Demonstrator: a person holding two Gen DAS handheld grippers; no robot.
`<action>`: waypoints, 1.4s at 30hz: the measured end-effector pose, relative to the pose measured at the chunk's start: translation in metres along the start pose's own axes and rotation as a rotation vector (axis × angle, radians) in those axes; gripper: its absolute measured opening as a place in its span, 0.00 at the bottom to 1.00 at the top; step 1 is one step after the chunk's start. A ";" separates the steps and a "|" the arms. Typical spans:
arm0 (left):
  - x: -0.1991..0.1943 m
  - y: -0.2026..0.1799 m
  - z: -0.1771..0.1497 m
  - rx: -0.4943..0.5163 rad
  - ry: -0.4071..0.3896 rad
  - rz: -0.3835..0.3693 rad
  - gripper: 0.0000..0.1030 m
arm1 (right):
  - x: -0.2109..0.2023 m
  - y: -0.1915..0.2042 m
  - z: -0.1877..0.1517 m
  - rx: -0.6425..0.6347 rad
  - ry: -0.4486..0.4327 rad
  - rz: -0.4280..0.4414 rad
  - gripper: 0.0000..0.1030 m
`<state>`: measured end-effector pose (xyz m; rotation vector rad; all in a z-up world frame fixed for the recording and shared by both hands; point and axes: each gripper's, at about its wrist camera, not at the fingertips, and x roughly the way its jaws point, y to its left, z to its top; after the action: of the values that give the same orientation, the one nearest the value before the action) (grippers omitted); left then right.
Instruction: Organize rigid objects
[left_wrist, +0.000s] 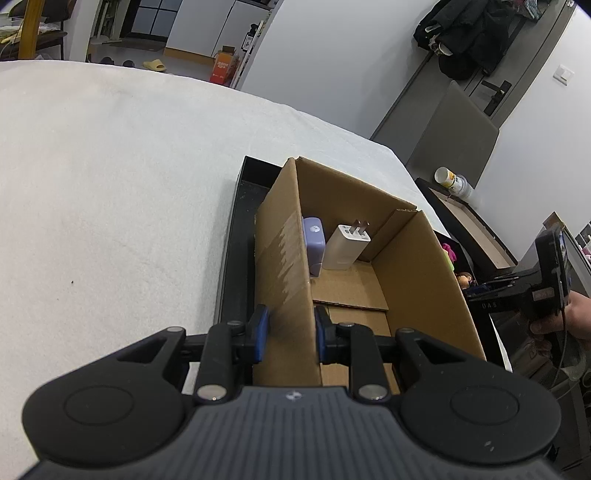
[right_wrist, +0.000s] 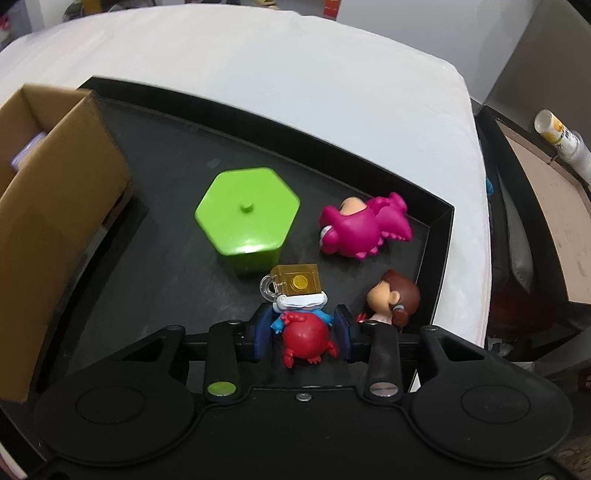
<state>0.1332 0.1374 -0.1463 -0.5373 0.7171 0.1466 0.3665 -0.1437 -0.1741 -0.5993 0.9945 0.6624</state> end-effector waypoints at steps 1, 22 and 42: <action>0.000 0.000 0.000 0.001 0.000 0.001 0.22 | -0.001 0.002 -0.001 -0.004 0.003 0.004 0.35; -0.001 0.000 0.000 0.003 -0.001 0.003 0.22 | -0.056 0.047 0.003 0.013 -0.067 0.133 0.35; -0.002 0.002 0.000 -0.006 0.001 -0.003 0.22 | -0.092 0.084 0.051 0.004 -0.197 0.205 0.34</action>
<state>0.1313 0.1392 -0.1462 -0.5443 0.7166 0.1457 0.2971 -0.0731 -0.0830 -0.4223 0.8786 0.8841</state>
